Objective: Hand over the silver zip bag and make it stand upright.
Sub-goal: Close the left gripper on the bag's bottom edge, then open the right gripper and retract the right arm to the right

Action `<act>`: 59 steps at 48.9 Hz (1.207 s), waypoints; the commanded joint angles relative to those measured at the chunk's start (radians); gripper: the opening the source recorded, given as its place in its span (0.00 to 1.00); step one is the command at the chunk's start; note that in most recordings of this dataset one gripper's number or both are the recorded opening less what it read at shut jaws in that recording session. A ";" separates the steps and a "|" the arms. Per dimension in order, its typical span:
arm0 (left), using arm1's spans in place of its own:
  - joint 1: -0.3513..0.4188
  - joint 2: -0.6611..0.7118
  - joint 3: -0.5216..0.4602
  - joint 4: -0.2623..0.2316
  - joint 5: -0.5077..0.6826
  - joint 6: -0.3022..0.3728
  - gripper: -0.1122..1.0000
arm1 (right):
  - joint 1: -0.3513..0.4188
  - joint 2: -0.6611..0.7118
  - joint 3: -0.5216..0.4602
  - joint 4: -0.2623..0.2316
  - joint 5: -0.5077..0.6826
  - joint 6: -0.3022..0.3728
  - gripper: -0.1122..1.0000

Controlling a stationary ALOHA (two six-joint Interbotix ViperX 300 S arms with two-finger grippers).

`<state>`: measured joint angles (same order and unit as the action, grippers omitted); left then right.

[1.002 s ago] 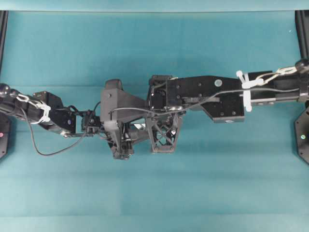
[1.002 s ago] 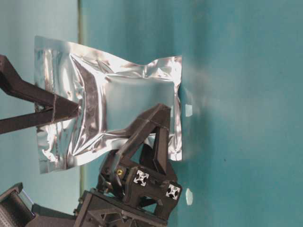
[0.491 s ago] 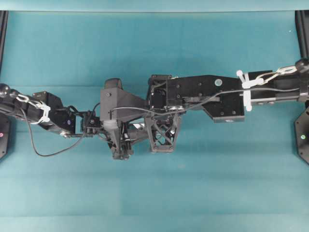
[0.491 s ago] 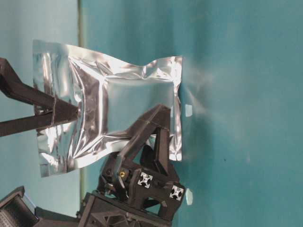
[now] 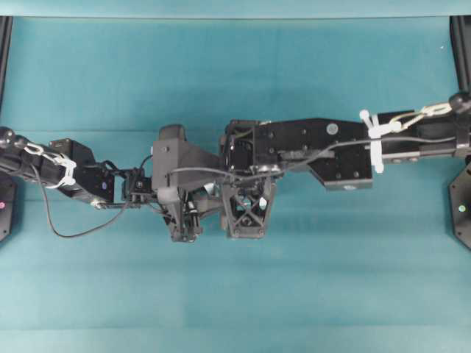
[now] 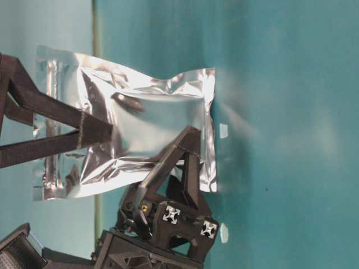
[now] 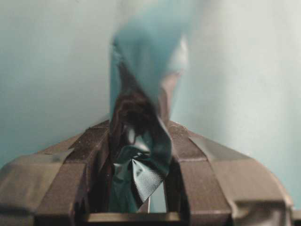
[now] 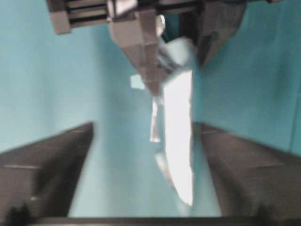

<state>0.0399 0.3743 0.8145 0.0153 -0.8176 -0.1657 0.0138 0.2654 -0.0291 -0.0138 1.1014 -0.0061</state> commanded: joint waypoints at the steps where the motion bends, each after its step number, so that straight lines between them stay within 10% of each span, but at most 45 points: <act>1: -0.005 -0.002 0.000 0.003 -0.002 0.000 0.38 | 0.005 -0.025 -0.005 -0.005 -0.002 0.008 0.91; 26: -0.008 0.000 -0.002 0.003 -0.002 0.032 0.37 | 0.000 -0.166 0.034 -0.075 0.017 0.123 0.91; 59: -0.017 0.000 -0.005 0.003 -0.002 0.034 0.37 | 0.051 -0.612 0.474 -0.094 -0.192 0.402 0.91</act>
<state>0.0337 0.3758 0.8145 0.0153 -0.8161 -0.1304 0.0598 -0.2915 0.4264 -0.1043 0.9419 0.3697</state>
